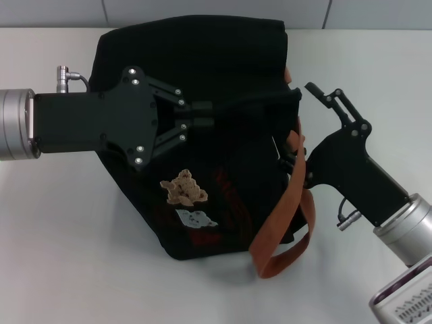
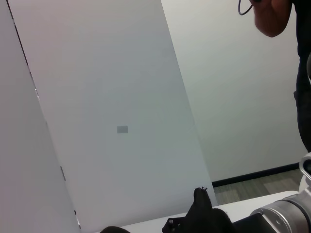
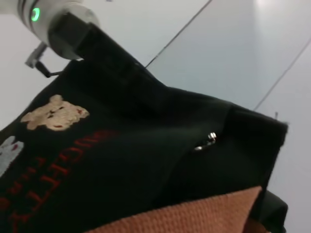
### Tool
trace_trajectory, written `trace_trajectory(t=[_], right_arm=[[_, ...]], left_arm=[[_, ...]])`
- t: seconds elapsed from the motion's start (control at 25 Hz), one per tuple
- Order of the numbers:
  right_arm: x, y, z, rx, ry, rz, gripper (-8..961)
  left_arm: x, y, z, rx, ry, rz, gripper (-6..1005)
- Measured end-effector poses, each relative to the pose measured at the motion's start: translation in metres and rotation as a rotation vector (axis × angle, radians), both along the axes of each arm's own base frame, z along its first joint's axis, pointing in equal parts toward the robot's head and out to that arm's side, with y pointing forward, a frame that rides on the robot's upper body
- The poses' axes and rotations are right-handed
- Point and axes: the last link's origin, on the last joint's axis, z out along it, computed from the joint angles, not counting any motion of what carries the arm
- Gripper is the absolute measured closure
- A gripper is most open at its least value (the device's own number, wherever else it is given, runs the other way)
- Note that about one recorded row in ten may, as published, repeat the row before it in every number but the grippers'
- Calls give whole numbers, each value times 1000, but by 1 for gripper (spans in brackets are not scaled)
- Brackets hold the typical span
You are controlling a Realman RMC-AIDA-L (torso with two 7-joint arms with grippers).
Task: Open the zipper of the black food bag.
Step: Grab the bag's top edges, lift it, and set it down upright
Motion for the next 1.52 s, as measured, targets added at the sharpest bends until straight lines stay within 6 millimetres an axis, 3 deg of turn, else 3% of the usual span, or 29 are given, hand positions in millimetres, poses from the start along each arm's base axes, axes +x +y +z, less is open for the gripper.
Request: trace_trajectory(t=[0.36,1.44,1.52], right_arm=[[-8,1,-6,53,-60,37,155],[-9,3,-1,35,-11,35,179],[-9,2,-2,24,-24,53,264]], left_arm=[[0,0,0,-2,-3,2,904],[4,6,-4,-2,-5,6,904],[4,6,-4,-2,-5,5,904]])
